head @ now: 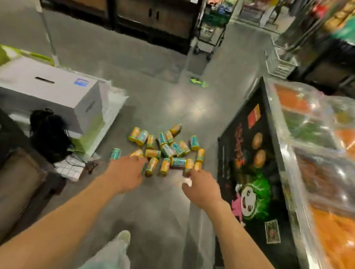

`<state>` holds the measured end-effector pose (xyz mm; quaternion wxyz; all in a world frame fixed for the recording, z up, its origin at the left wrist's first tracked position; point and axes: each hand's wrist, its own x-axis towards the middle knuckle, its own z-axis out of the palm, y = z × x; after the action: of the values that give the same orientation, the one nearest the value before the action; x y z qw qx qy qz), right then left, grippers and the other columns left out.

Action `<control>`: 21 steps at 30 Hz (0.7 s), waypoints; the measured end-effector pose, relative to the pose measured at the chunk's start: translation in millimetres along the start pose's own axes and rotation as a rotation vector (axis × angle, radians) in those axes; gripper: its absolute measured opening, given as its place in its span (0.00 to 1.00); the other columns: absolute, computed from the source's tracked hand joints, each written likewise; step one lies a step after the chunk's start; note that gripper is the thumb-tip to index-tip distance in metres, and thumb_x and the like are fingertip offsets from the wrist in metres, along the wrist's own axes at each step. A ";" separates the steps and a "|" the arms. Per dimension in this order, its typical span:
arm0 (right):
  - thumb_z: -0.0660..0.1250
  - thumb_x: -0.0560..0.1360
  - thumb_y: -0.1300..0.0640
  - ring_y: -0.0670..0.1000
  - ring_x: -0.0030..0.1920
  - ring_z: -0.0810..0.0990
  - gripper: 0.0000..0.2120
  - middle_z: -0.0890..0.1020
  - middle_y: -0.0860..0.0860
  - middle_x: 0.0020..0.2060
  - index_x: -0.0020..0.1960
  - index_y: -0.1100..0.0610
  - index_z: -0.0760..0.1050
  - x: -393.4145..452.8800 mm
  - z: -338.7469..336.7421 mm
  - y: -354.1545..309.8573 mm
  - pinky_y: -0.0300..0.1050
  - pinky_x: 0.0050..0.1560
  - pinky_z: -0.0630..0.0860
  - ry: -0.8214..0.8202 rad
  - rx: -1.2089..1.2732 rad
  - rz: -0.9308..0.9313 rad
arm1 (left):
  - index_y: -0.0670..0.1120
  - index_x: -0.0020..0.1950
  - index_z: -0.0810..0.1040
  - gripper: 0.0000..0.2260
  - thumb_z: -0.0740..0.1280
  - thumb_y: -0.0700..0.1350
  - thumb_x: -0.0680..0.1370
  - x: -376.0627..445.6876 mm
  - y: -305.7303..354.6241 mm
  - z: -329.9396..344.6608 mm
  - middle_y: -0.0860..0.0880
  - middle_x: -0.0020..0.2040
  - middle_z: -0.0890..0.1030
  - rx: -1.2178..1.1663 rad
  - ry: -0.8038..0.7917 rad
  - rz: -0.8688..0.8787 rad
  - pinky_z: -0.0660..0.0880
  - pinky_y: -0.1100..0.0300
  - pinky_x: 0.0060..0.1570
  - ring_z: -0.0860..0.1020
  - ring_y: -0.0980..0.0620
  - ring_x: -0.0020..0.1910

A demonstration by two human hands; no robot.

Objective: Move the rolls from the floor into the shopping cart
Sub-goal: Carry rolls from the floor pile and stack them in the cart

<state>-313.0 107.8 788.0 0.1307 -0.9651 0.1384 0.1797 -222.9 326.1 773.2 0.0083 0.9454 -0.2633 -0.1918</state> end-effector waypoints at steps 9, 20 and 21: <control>0.63 0.79 0.45 0.57 0.65 0.75 0.21 0.76 0.53 0.66 0.71 0.48 0.71 95.8 -33.6 16.2 0.55 0.63 0.76 -0.060 0.059 0.165 | 0.48 0.72 0.67 0.19 0.59 0.49 0.80 132.3 -27.4 -29.2 0.46 0.67 0.74 0.056 -0.025 0.151 0.73 0.48 0.58 0.74 0.42 0.66; 0.65 0.78 0.47 0.60 0.68 0.74 0.22 0.75 0.56 0.67 0.71 0.51 0.71 325.2 62.8 1.0 0.54 0.62 0.74 -0.308 -0.008 -0.073 | 0.48 0.71 0.66 0.20 0.60 0.50 0.80 232.3 -135.4 58.9 0.45 0.65 0.75 0.088 -0.262 -0.137 0.74 0.47 0.58 0.74 0.41 0.66; 0.65 0.79 0.47 0.61 0.68 0.74 0.22 0.76 0.56 0.67 0.71 0.52 0.71 344.5 79.6 -4.9 0.55 0.61 0.74 -0.332 -0.013 -0.108 | 0.47 0.71 0.66 0.19 0.60 0.50 0.80 239.9 -142.5 72.6 0.44 0.65 0.75 0.064 -0.266 -0.176 0.74 0.47 0.58 0.74 0.40 0.65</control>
<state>-27.1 60.6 585.3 0.1548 -0.9291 0.0619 0.3303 9.9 334.9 603.3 -0.0735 0.9310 -0.1840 -0.3067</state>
